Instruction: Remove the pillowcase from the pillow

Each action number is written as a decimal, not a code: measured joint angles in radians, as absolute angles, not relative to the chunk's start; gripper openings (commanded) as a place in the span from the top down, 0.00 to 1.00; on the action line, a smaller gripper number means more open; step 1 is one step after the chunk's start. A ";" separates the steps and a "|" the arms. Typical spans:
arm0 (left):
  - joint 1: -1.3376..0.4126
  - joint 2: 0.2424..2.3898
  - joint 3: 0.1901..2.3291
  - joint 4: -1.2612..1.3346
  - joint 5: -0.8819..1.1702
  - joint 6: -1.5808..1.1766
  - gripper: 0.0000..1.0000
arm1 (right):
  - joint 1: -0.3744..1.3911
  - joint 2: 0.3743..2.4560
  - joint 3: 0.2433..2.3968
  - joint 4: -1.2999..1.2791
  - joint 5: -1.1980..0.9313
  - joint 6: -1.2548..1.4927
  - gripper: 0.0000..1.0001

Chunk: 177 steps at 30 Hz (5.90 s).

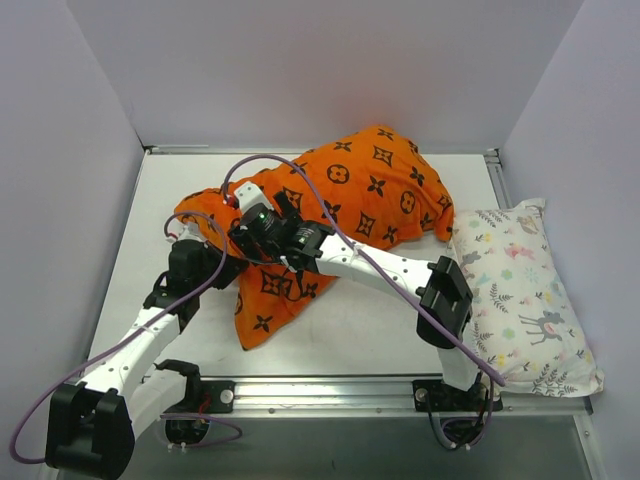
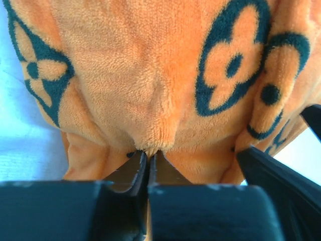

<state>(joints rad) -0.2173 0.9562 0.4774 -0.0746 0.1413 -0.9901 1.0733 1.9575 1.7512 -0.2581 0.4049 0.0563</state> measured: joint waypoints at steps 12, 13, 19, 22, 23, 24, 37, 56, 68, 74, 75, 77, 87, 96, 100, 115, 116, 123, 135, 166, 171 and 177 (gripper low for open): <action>-0.221 0.936 0.477 -0.089 0.139 -0.986 1.00 | 1.013 2.016 1.790 -0.326 0.501 0.097 0.72; -0.221 0.931 0.478 -0.097 0.135 -0.984 1.00 | 1.003 2.009 1.785 -0.328 0.507 0.103 0.73; -0.219 0.904 0.506 -0.184 0.113 -0.971 1.00 | 0.881 1.897 1.705 -0.346 0.523 0.163 0.86; -0.200 0.879 0.510 -0.220 0.113 -0.962 1.00 | 0.794 1.855 1.671 -0.352 0.514 0.211 0.90; -0.191 0.869 0.511 -0.232 0.114 -0.960 1.00 | 0.766 1.847 1.656 -0.352 0.505 0.226 0.91; -0.182 0.860 0.513 -0.243 0.118 -0.957 1.00 | 0.743 1.843 1.641 -0.352 0.492 0.244 0.91; -0.182 0.842 0.593 -0.385 0.130 -0.822 0.85 | 0.666 1.775 1.449 -0.235 0.278 0.356 0.96; -0.762 1.364 1.176 -0.411 -0.311 -0.706 0.09 | 0.604 1.772 1.353 -0.088 0.040 0.443 1.00; -0.785 1.570 1.301 -0.532 -0.532 -0.814 1.00 | 0.562 1.774 1.351 -0.080 -0.028 0.469 1.00; -0.708 1.388 1.196 -0.586 -0.516 -0.799 1.00 | 0.536 1.797 1.376 -0.097 -0.043 0.487 1.00; -0.678 1.344 1.168 -0.589 -0.508 -0.799 1.00 | 0.531 1.801 1.380 -0.098 -0.044 0.495 1.00; -0.591 1.249 1.101 -0.602 -0.467 -0.799 1.00 | 0.520 1.806 1.384 -0.101 -0.047 0.510 1.00; -0.141 1.089 0.769 -0.490 -0.075 -0.864 1.00 | 0.466 1.808 1.390 -0.114 -0.176 0.602 1.00; -0.235 1.249 0.628 -0.245 -0.071 -0.961 1.00 | 0.559 1.749 1.389 -0.171 -0.018 0.510 0.78; -0.249 1.245 0.591 -0.183 -0.091 -0.983 1.00 | 0.601 1.697 1.388 -0.208 0.052 0.463 0.48; -0.278 1.179 0.548 -0.143 -0.132 -0.991 1.00 | 0.976 1.486 1.407 -0.257 0.241 0.247 0.31; -0.279 1.175 0.546 -0.144 -0.132 -0.992 1.00 | 1.003 1.487 1.411 -0.244 0.242 0.232 0.31; -0.281 1.154 0.531 -0.141 -0.133 -0.992 1.00 | 1.077 1.670 1.546 -0.205 0.229 0.154 0.18; -0.288 1.098 0.511 -0.148 -0.131 -0.992 1.00 | 0.956 1.985 1.674 -0.298 0.191 0.157 0.00; -0.479 0.895 0.887 -0.530 -0.193 -0.894 0.18 | 0.808 2.021 1.752 -0.300 -0.146 0.431 1.00; -0.680 0.896 0.892 -0.609 -0.358 -1.061 0.03 | 0.805 2.021 1.752 -0.295 -0.146 0.455 1.00; -0.712 0.950 0.841 -0.619 -0.486 -1.238 0.03 | 0.805 2.005 1.723 -0.271 -0.146 0.479 1.00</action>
<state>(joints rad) -0.7116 0.9501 0.8406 -0.6193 -0.4858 -1.2385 0.8055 2.0052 1.7229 -0.2710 -0.1455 0.4793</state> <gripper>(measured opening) 0.972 0.090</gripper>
